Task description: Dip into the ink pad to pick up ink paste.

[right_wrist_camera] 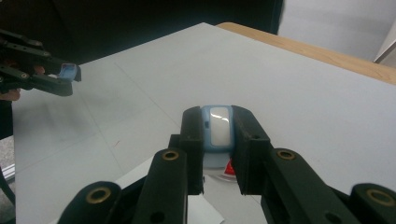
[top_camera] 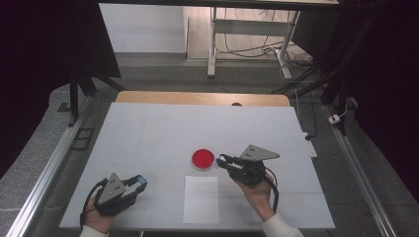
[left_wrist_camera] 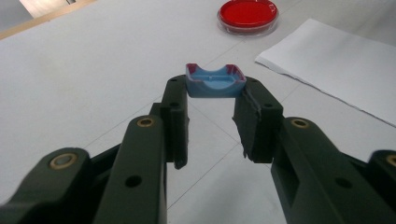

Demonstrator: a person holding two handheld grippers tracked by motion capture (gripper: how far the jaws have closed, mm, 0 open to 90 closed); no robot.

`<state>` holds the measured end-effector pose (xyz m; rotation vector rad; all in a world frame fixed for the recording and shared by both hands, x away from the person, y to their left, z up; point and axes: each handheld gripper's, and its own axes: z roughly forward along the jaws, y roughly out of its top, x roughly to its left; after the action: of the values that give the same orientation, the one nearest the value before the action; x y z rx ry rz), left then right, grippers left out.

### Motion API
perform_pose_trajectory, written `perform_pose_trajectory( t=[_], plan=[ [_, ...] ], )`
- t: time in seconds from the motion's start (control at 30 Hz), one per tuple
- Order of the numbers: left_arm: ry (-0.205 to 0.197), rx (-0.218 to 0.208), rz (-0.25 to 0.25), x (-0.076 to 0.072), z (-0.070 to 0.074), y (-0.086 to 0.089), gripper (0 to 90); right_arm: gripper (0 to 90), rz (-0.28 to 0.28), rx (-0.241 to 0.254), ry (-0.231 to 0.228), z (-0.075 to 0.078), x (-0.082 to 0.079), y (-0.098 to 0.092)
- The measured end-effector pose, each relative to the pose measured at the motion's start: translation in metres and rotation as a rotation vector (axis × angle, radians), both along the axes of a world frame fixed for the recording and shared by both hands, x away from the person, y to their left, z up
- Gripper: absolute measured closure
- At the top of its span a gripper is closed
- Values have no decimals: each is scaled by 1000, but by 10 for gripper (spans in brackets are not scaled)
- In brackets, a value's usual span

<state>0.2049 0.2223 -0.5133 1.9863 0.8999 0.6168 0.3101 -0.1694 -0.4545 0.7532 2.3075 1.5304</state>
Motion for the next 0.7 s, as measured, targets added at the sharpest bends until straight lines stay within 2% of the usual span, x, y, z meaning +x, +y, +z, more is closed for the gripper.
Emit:
perform_pose_trajectory(
  t=[0.27,0.7],
  plan=[
    [1,1,6,0,-1,1,657,755,13,-25,14,3,12,13],
    [5,5,0,1,-2,0,657,755,26,-37,39,6,26,25]
  ],
)
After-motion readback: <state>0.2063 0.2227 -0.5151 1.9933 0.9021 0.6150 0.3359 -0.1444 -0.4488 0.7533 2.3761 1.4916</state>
